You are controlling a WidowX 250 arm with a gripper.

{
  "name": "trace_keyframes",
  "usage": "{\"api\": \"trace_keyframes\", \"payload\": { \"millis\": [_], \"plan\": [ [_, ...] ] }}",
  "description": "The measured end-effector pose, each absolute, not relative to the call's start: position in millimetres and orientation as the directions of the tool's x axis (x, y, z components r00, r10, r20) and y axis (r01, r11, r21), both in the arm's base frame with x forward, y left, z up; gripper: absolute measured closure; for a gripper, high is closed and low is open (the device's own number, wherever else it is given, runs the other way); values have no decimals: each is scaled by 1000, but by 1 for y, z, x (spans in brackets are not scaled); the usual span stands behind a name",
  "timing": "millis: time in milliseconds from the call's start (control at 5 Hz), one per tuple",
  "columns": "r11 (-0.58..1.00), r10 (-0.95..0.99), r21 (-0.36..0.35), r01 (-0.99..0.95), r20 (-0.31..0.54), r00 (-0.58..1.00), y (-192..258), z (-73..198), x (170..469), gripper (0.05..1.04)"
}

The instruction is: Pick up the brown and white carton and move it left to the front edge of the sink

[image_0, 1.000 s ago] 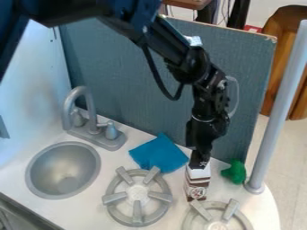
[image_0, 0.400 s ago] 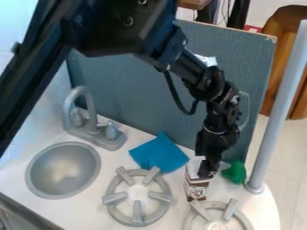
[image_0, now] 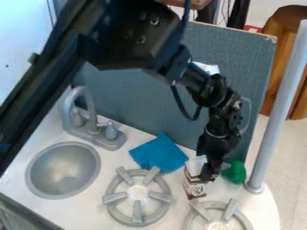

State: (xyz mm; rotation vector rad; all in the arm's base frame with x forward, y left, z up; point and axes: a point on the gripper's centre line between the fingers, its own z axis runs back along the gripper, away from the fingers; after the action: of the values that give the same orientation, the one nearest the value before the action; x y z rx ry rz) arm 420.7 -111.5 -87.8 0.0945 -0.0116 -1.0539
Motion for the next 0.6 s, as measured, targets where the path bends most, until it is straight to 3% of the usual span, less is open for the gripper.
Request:
{"api": "trace_keyframes", "payload": {
  "millis": [400,600],
  "plan": [
    [491,-869,74,868,-30,494,-114,-89,423,243],
    [490,-870,69,869,-32,493,-113,-90,421,243]
  ]
}}
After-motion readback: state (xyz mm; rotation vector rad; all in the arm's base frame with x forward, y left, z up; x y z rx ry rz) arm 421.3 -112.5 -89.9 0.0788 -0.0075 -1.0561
